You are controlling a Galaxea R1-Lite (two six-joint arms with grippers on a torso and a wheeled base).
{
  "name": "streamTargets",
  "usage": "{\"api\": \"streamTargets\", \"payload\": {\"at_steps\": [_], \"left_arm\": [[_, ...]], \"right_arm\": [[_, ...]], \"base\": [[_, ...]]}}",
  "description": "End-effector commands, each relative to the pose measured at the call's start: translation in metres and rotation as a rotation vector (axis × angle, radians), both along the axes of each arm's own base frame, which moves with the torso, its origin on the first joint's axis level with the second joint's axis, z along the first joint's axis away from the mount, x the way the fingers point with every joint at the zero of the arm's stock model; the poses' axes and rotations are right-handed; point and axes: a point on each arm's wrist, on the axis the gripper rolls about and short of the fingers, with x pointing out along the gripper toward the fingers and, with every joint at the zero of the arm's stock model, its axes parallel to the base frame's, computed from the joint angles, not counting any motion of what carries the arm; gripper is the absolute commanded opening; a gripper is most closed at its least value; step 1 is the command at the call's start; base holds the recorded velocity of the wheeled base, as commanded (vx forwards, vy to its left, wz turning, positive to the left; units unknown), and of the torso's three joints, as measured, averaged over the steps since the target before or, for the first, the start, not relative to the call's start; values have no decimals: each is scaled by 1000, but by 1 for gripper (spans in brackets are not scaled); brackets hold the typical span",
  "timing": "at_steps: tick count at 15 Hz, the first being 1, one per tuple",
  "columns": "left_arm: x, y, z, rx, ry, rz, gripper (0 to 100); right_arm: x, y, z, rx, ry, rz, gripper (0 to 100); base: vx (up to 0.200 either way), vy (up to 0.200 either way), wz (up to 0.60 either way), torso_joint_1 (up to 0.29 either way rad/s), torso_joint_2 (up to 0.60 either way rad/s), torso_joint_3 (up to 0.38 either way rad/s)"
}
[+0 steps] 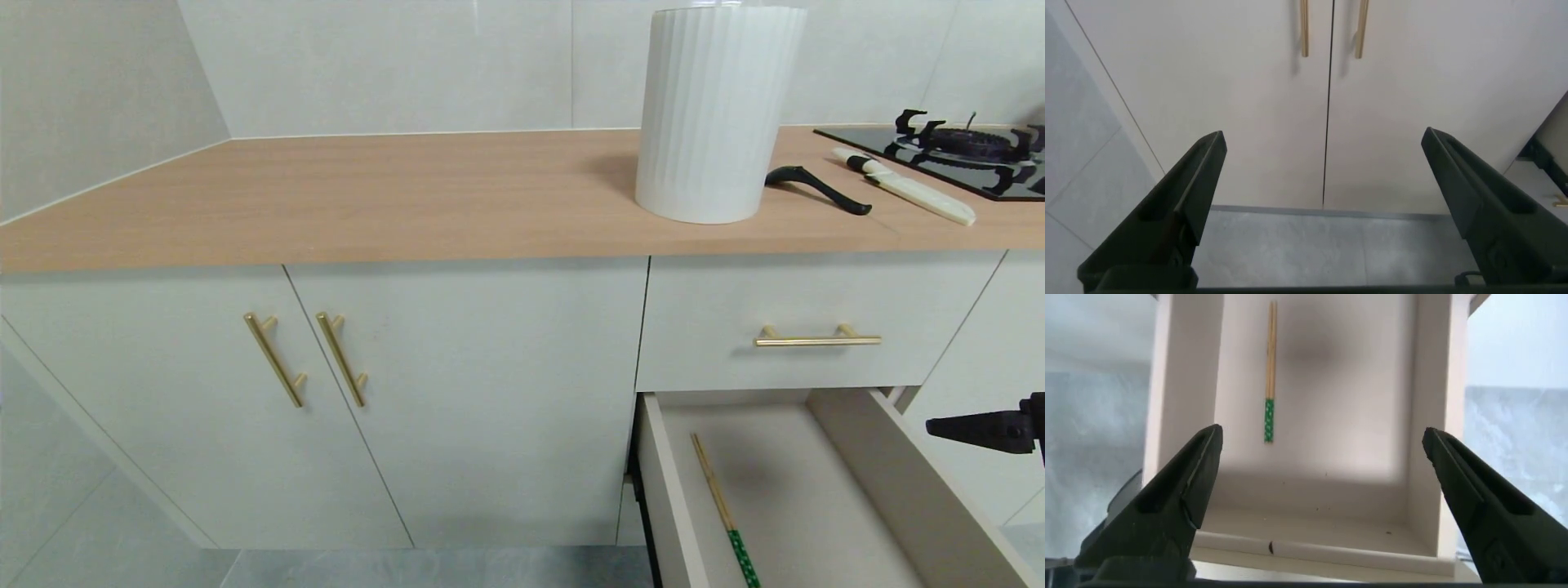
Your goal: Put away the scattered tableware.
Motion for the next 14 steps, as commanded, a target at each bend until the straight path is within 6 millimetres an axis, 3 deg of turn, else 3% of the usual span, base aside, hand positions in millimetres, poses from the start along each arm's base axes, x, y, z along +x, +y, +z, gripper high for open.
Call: {"api": "streamTargets", "payload": {"at_steps": [1, 14], "left_arm": [[0, 0, 0, -1, 2, 1, 100], [0, 0, 0, -1, 2, 1, 100]], "right_arm": [[-1, 0, 1, 0, -10, 2, 100], [-1, 0, -4, -25, 6, 26, 100]], "base": [[0, 0, 0, 76, -246, -281], [0, 0, 0, 154, -463, -307]]}}
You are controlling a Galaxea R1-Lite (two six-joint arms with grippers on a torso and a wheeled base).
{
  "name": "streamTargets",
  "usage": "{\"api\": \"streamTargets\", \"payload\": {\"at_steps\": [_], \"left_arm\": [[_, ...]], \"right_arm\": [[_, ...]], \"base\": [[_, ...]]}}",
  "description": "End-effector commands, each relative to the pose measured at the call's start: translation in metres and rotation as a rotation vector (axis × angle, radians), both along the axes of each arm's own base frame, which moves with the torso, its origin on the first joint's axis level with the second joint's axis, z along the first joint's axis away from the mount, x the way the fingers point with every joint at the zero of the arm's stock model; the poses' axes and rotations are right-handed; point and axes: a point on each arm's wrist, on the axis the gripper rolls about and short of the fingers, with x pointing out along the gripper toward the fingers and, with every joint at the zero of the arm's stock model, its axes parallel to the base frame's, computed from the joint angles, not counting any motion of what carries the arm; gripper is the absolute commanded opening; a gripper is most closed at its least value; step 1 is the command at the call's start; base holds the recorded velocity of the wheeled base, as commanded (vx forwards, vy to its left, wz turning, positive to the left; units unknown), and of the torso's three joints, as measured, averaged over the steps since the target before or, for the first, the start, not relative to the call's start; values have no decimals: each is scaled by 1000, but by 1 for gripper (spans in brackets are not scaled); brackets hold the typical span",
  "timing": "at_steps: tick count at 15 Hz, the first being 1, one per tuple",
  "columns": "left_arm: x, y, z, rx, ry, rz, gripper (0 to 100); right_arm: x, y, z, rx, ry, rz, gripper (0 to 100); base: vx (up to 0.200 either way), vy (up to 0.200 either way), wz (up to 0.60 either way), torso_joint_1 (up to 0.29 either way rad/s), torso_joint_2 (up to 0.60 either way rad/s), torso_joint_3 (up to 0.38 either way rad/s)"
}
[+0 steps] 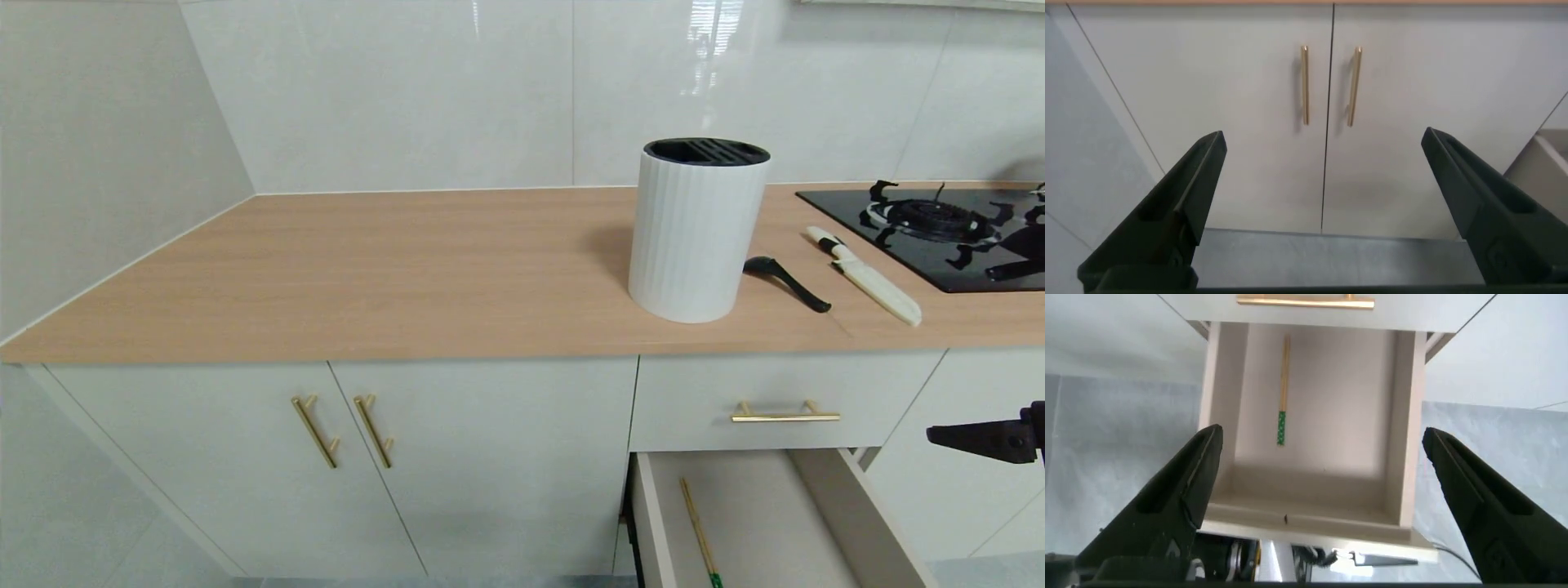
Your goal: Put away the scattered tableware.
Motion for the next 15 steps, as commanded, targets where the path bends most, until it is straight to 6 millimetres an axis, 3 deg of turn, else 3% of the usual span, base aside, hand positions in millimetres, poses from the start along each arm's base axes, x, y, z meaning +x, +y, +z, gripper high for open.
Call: {"api": "streamTargets", "payload": {"at_steps": [1, 3, 5, 6, 8, 9, 13, 15], "left_arm": [[0, 0, 0, 0, 3, 1, 100], [0, 0, 0, 1, 2, 1, 100], [0, 0, 0, 0, 1, 1, 100], [0, 0, 0, 0, 1, 1, 100], [0, 0, 0, 1, 2, 1, 100], [0, 0, 0, 0, 1, -1, 100], [0, 0, 0, 0, 1, 1, 100], [0, 0, 0, 1, 2, 1, 100]], "right_arm": [[0, 0, 0, -5, -6, 3, 100], [10, -1, 6, -66, -65, 50, 100], [39, -1, 11, -103, -98, 80, 100], [64, -1, 10, -98, -87, 114, 100], [102, -1, 2, -65, -81, 218, 100], [111, -1, -1, -62, -86, 233, 100], [185, -2, -30, -108, -116, 276, 100], [199, -3, -32, -119, -125, 284, 100]], "base": [[0, 0, 0, 207, -486, -276], [0, 0, 0, 210, -488, -295], [0, 0, 0, 217, -508, -288], [0, 0, 0, 134, -315, -173], [0, 0, 0, 66, -129, -75], [0, 0, 0, 27, -51, -27], [0, 0, 0, 0, 0, 0], [0, 0, 0, 0, 0, 0]]}}
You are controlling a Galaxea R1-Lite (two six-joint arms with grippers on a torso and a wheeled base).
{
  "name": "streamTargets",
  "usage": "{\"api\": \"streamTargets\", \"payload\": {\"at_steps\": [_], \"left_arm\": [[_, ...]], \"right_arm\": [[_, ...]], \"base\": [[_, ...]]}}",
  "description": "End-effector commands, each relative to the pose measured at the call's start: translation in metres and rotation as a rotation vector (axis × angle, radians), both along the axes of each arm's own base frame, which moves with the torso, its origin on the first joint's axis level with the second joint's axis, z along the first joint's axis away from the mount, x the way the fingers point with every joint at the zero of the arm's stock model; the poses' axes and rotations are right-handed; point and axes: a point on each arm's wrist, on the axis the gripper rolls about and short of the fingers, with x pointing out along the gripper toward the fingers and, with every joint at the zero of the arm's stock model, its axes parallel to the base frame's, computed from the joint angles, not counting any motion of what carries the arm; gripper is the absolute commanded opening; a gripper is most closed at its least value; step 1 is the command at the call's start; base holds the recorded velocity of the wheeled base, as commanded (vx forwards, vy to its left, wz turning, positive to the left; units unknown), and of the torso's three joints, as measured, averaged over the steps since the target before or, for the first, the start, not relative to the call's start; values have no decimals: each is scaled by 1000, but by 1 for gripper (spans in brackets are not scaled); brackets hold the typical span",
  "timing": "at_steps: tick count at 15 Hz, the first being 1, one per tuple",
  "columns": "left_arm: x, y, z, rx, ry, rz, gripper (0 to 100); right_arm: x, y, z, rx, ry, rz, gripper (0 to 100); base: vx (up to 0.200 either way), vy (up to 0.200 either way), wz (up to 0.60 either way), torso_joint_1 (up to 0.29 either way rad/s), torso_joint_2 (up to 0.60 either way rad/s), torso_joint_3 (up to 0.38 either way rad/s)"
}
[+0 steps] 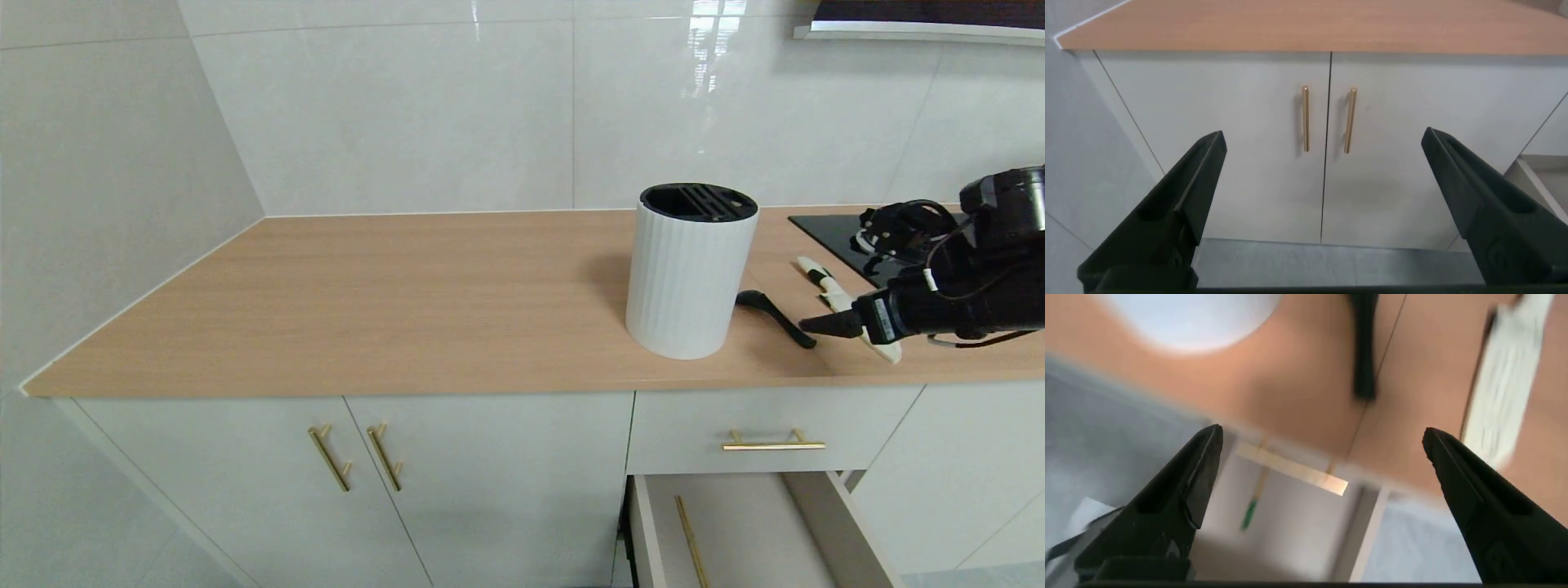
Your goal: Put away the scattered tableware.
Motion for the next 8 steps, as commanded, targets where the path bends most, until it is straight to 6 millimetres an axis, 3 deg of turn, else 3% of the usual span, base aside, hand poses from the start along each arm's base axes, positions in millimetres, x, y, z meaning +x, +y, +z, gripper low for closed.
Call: {"api": "streamTargets", "payload": {"at_steps": [1, 8], "left_arm": [[0, 0, 0, -1, 1, 1, 100], [0, 0, 0, -1, 1, 1, 100]], "right_arm": [[36, 0, -32, -4, 67, 10, 100], [69, 1, -51, -6, 66, 15, 100]], "base": [[0, 0, 0, 0, 0, 0], [0, 0, 0, 0, 0, 0]]}}
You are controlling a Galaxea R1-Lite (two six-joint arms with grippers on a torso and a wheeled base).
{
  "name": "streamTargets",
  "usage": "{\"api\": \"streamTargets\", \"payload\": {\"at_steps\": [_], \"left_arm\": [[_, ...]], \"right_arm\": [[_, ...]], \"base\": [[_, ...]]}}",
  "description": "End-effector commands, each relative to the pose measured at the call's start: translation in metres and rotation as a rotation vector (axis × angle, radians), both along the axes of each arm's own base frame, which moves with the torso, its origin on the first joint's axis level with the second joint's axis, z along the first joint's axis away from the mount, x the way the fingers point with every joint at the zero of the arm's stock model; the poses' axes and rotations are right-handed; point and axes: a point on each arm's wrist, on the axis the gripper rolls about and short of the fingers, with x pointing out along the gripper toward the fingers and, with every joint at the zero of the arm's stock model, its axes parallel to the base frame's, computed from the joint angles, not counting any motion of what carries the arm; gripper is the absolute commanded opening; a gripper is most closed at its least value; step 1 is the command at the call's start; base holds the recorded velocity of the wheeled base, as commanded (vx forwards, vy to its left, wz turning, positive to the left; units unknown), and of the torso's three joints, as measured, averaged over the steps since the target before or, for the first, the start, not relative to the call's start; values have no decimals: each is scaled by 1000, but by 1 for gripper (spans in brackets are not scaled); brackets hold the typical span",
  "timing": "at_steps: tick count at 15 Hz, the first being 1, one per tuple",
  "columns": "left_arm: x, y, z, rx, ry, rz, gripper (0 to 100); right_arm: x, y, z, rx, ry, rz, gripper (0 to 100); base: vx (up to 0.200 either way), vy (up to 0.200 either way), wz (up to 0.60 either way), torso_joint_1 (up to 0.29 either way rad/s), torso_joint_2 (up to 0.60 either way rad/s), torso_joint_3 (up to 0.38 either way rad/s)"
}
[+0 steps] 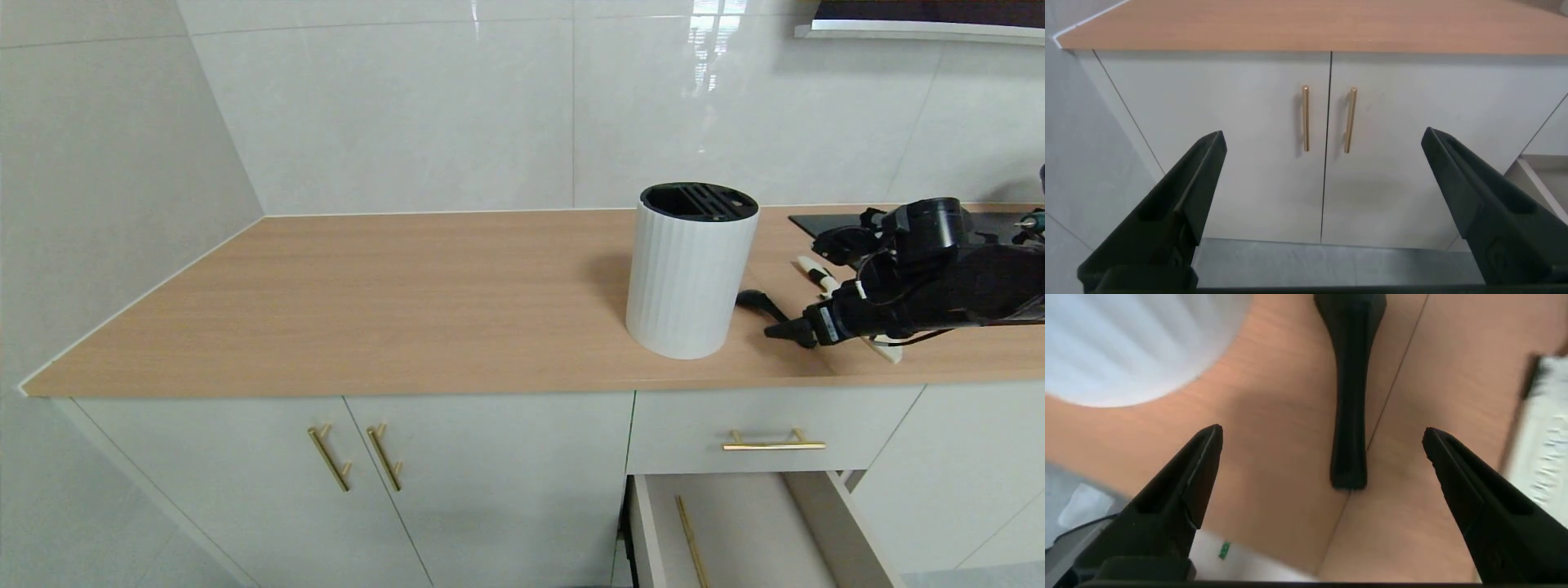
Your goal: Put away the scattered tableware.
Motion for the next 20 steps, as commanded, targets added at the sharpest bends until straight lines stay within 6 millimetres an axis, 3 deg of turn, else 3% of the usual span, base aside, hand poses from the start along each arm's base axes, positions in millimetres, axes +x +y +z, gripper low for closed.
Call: {"api": "streamTargets", "payload": {"at_steps": [1, 13, 14, 20], "left_arm": [[0, 0, 0, -1, 1, 1, 100], [0, 0, 0, -1, 1, 1, 100], [0, 0, 0, -1, 1, 1, 100], [0, 0, 0, -1, 1, 1, 100]], "right_arm": [[10, 0, -14, 2, 20, 0, 100], [27, -2, -28, 4, -43, -5, 100], [27, -2, -29, 4, -41, -7, 0], [27, -2, -29, 4, -38, -6, 0]], "base": [[0, 0, 0, 0, 0, 0], [0, 0, 0, 0, 0, 0], [0, 0, 0, 0, 0, 0], [0, 0, 0, 0, 0, 0]]}}
